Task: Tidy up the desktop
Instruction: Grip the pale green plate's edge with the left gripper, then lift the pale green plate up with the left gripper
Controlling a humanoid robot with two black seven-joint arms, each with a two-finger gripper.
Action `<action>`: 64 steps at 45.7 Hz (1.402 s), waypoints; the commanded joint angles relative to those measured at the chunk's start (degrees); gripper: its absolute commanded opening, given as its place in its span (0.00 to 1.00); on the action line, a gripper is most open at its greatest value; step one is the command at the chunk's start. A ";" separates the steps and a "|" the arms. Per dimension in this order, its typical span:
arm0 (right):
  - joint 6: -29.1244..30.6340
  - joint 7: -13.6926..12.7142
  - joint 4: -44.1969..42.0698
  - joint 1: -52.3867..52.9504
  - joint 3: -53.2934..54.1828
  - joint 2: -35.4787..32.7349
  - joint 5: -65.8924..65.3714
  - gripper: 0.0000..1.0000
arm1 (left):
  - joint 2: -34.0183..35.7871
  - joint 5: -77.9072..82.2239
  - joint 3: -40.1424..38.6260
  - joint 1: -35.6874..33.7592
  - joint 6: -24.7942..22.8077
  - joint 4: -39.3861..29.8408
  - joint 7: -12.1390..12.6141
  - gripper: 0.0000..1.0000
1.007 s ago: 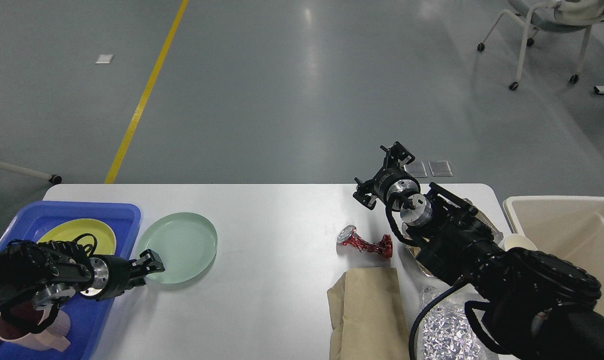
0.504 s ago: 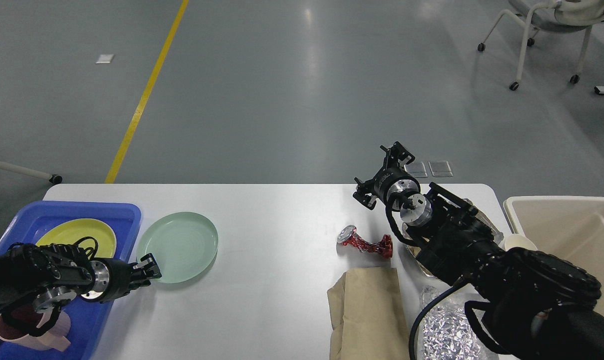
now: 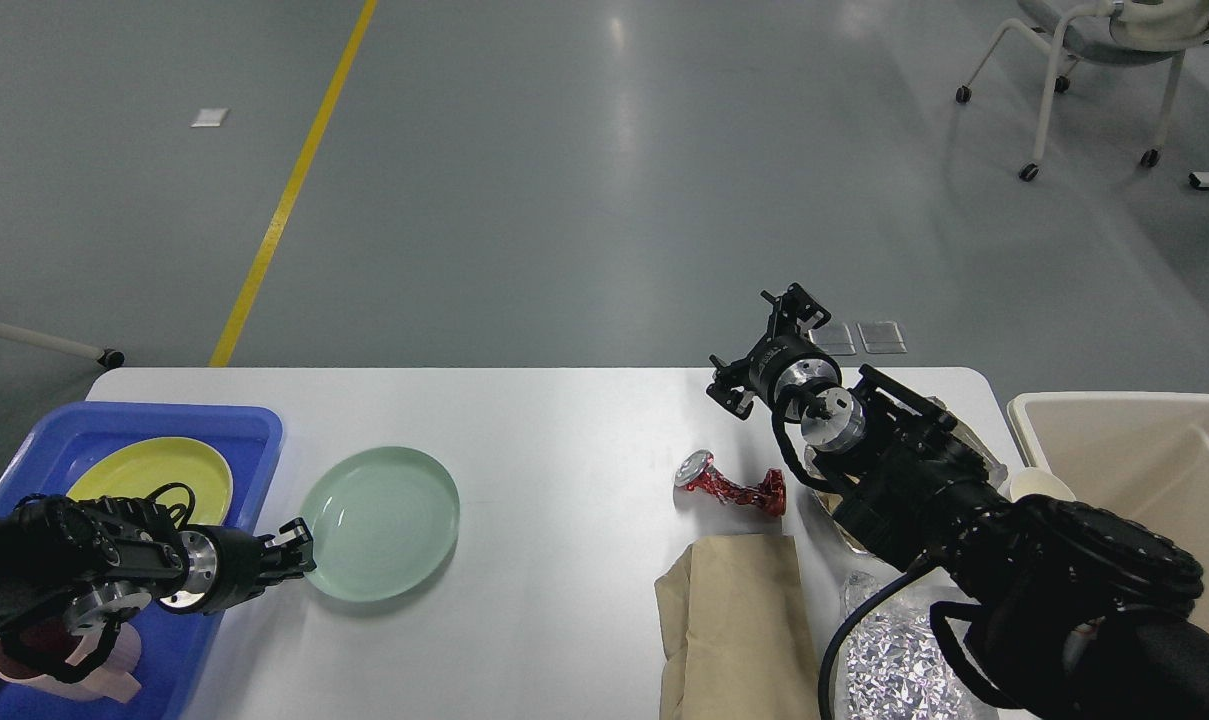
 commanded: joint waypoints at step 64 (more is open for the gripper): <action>0.00 0.00 0.00 0.00 0.00 0.00 0.00 1.00 | 8.56 6.13 41.57 -86.21 -48.56 -24.53 -0.09 0.00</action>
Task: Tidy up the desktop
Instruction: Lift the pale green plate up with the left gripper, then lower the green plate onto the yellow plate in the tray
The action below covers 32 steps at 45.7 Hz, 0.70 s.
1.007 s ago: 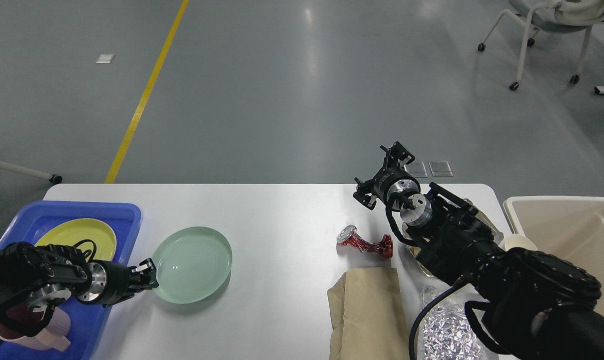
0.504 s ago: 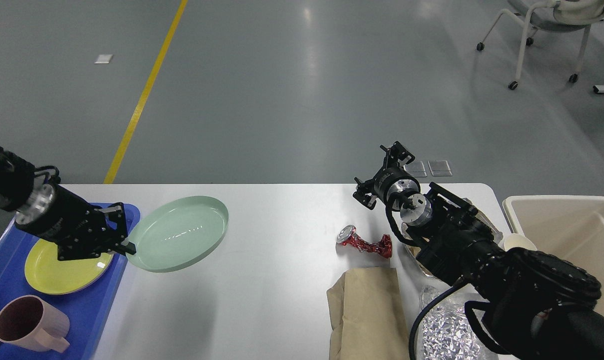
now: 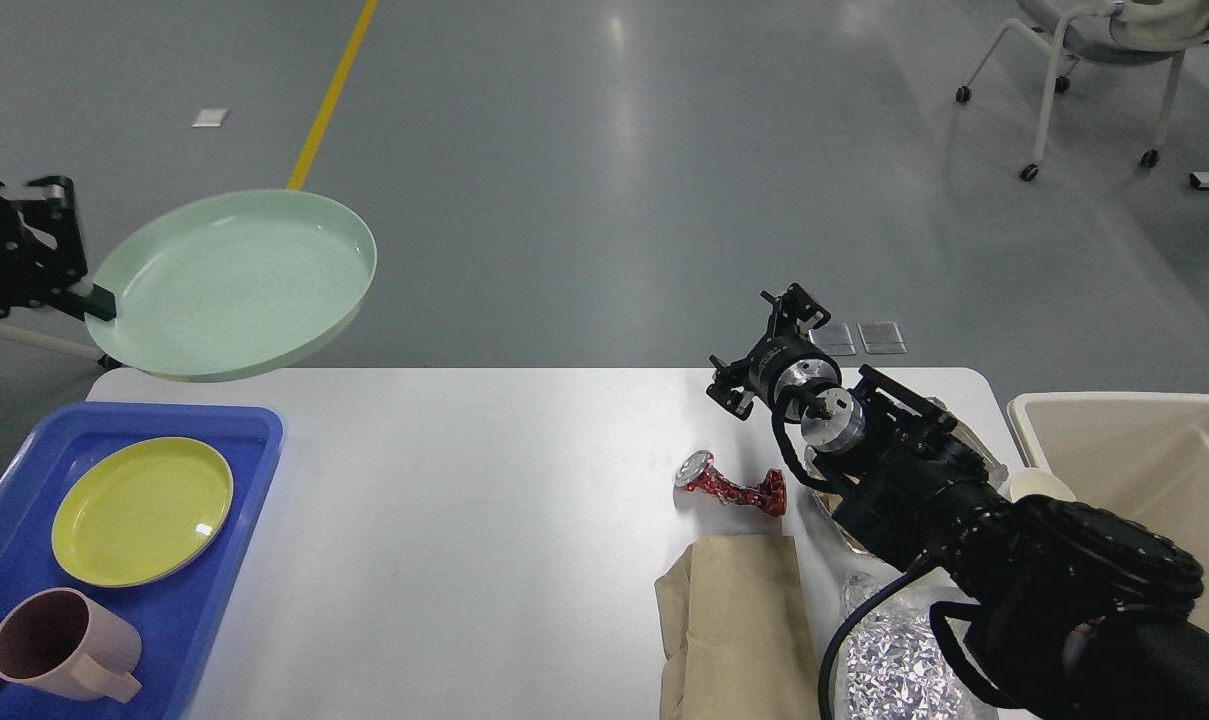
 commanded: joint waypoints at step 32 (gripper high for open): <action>0.00 0.00 -0.01 0.00 0.00 0.00 0.00 1.00 | 14.03 0.87 -7.42 37.79 21.17 10.29 0.02 0.00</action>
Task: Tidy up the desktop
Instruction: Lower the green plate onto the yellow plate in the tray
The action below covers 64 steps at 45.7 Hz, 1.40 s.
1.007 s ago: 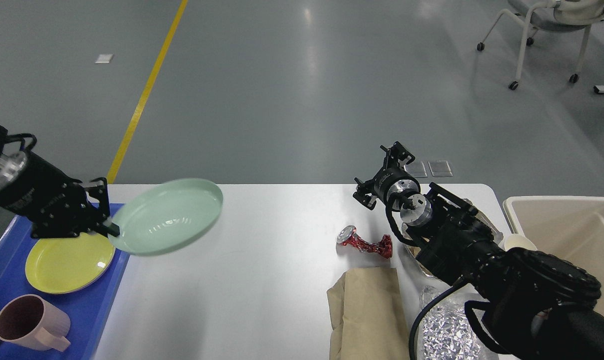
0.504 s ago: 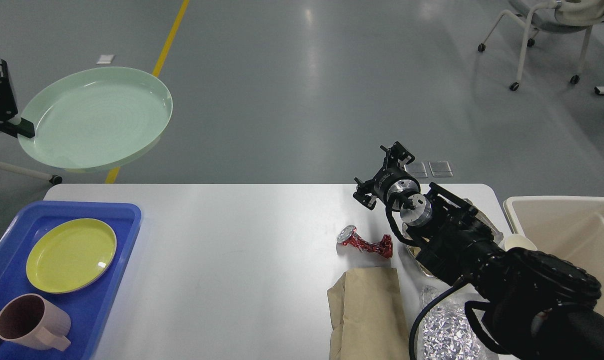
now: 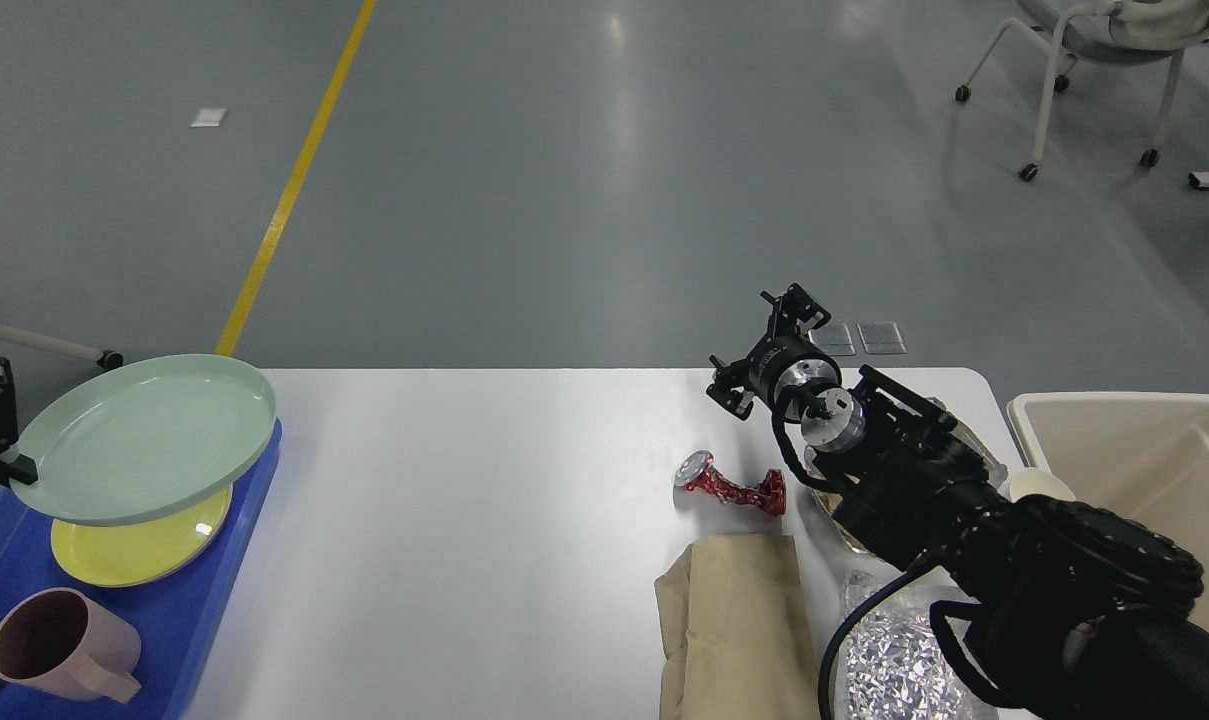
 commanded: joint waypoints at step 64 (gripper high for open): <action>0.00 0.00 -0.01 0.00 0.00 0.00 0.00 1.00 | -0.89 -0.18 -37.26 50.45 32.82 26.28 14.49 0.21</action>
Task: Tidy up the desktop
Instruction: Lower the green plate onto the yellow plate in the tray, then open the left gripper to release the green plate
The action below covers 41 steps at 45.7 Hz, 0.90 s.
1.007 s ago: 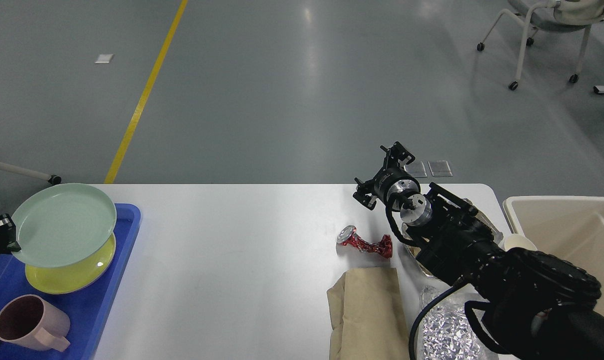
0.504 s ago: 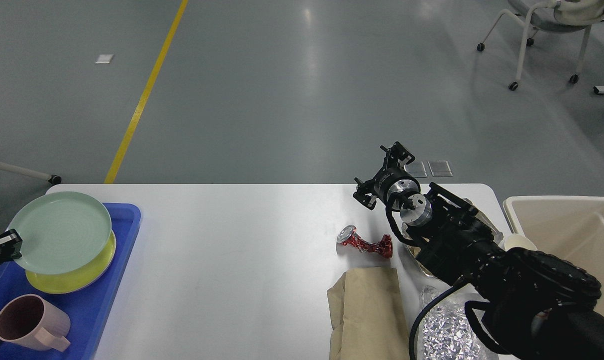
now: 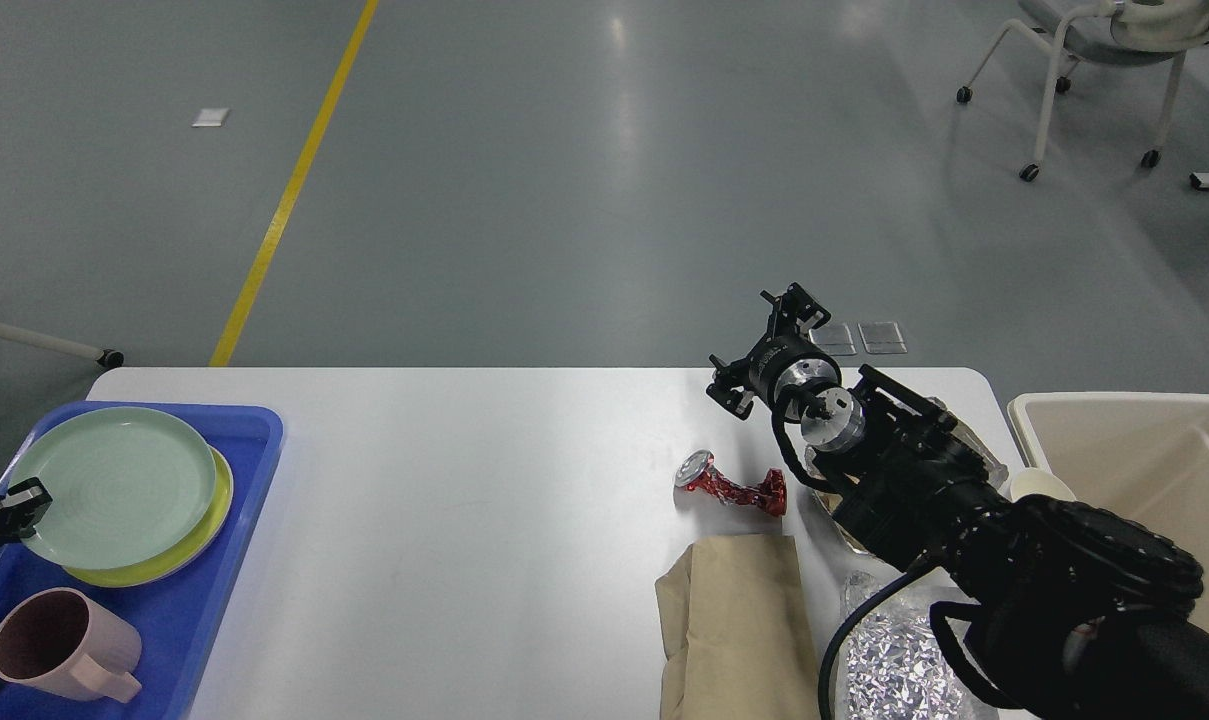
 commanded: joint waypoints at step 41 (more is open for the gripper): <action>0.00 0.00 0.00 0.00 0.00 0.00 0.00 1.00 | -0.07 0.10 -6.35 -0.26 -0.97 -0.18 3.34 0.74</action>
